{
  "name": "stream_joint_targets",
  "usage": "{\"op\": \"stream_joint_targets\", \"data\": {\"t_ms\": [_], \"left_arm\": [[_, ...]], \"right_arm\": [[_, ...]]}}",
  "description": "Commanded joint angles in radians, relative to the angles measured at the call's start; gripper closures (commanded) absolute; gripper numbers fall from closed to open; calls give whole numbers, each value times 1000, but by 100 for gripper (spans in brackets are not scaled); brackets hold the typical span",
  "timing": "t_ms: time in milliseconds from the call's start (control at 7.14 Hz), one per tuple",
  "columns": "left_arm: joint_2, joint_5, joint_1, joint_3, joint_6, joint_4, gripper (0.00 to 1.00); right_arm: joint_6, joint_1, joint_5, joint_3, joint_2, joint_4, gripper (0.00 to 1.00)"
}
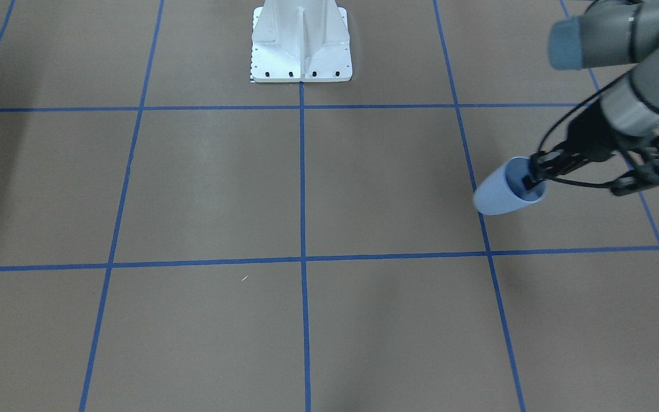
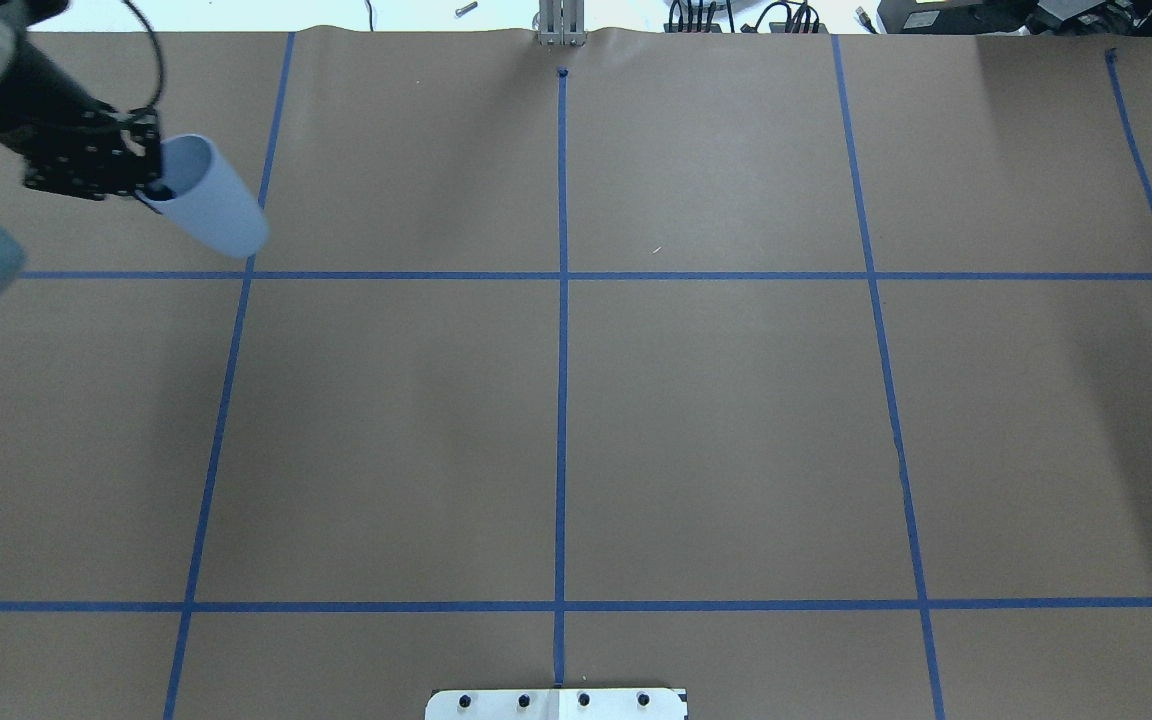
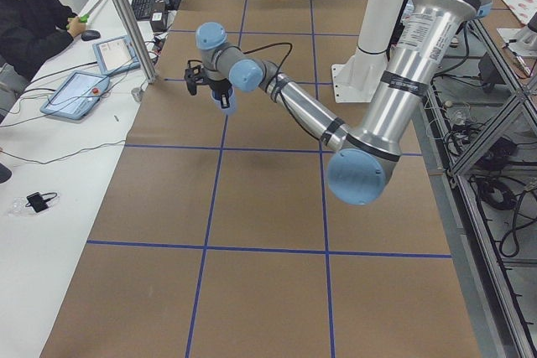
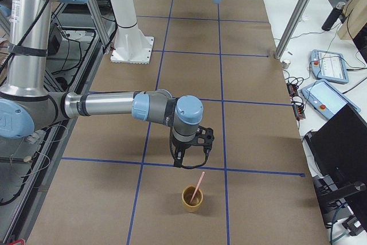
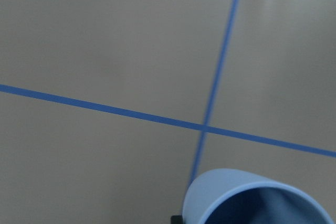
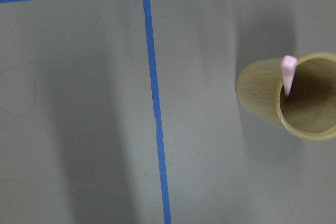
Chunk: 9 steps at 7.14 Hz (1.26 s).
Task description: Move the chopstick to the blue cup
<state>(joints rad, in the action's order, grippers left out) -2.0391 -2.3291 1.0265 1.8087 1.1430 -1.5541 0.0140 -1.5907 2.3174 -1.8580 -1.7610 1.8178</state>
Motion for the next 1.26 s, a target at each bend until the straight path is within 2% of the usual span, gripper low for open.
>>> {"op": "stream_joint_targets", "data": {"t_ms": [0,140,420,701,981,1121], "left_arm": [[-232,182,-226,-119,255,39,100],[-316,279,-280,-203,303,31,100],[-471,316,-336,-403,374,-7,100],[-484,401,-403,-482,409,-96,100],[-478,402,-417,-483,409,-96,100],[-471,401,-418,-474,405,-96,66]], "right_arm": [[1,0,-1,-1,2,0,0],[1,0,0,-1,0,0,0],[1,0,2,-3,0,0,0],[1,0,8,-3,0,0,0],[3,0,10,-3,0,0,0],[4,0,10,-4,0,0,0]]}}
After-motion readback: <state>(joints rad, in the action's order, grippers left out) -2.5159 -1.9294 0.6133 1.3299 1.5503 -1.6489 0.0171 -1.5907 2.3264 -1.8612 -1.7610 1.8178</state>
